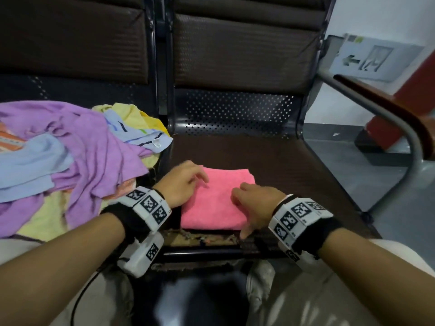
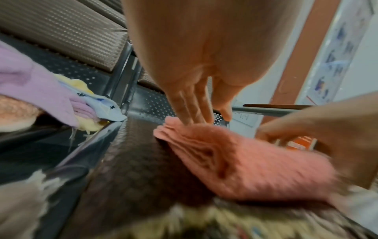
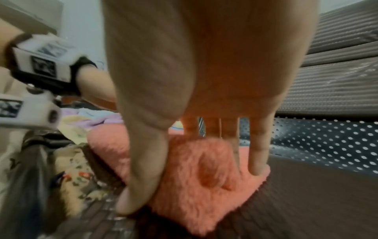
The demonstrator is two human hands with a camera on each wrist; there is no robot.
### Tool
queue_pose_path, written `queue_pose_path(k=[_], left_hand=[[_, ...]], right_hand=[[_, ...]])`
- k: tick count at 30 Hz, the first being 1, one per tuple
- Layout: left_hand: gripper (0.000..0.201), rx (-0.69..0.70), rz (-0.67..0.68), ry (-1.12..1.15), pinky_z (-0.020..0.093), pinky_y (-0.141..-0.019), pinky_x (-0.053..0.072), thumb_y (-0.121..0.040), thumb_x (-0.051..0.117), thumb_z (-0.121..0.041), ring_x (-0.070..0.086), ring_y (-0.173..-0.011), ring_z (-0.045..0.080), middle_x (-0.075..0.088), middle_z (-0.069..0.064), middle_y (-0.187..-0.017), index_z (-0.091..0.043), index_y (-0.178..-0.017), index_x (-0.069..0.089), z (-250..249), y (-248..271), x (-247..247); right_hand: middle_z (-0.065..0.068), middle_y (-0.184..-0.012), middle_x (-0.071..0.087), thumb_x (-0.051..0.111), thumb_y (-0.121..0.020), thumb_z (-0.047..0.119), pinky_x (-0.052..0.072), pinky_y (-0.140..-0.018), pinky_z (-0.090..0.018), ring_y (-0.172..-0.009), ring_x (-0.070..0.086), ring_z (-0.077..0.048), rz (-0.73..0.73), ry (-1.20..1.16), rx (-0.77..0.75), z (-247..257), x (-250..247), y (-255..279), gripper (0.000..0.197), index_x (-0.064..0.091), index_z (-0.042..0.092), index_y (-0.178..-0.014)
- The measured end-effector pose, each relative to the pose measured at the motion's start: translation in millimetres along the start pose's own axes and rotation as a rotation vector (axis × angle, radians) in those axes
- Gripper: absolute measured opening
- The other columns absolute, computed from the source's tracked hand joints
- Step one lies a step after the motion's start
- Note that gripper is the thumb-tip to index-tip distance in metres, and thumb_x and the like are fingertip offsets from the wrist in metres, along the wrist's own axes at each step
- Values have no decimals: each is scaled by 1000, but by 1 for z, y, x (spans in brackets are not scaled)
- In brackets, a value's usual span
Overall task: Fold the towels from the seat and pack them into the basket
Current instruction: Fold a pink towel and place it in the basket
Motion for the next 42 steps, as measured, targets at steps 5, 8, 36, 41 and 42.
queue_pose_path(k=[5, 8, 36, 41, 42], left_hand=[[49, 14, 248, -116, 29, -100, 38, -83, 65, -44, 50, -109, 13, 54, -1, -116, -17, -122, 57, -21, 30, 24], [50, -2, 290, -352, 28, -102, 35, -83, 65, -36, 45, -119, 16, 49, 2, -123, -17, -127, 51, -14, 34, 22], [46, -357, 470, -1, 18, -42, 47, -88, 63, -15, 53, -52, 11, 55, 5, -97, -13, -129, 42, 52, -44, 20], [51, -216, 630, -284, 29, -81, 48, -82, 70, -30, 57, -93, 17, 61, 7, -115, -11, -126, 54, 32, -34, 13], [58, -180, 608, -387, 29, -91, 44, -80, 71, -35, 53, -105, 18, 57, 5, -123, -15, -131, 50, 29, -34, 7]], right_hand=[[-8, -114, 61, 60, -83, 32, 45, -83, -33, -107, 57, -30, -212, -53, 19, -2, -30, 5, 27, 57, 20, -107], [-10, -103, 64, 56, -86, 23, 42, -75, -28, -98, 59, -30, -188, -129, -46, -8, -36, 11, 16, 59, 13, -98], [-1, -67, 65, 68, -73, 61, 45, -53, -24, -60, 60, -15, 117, -727, 434, -100, 4, -73, 52, 58, 10, -73], [-4, -83, 65, 69, -80, 31, 47, -57, -21, -70, 62, -14, 163, -822, 282, -74, -3, -64, 28, 61, 11, -97], [-4, -88, 66, 69, -78, 30, 48, -60, -21, -74, 62, -13, 99, -815, 221, -68, -13, -62, 24, 62, 15, -95]])
Point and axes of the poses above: each hand's wrist, its own y-axis away from the middle knuckle, its own x-axis out of the palm, z = x × y, the point moved 7 cm from there along -y, towards the middle knuckle
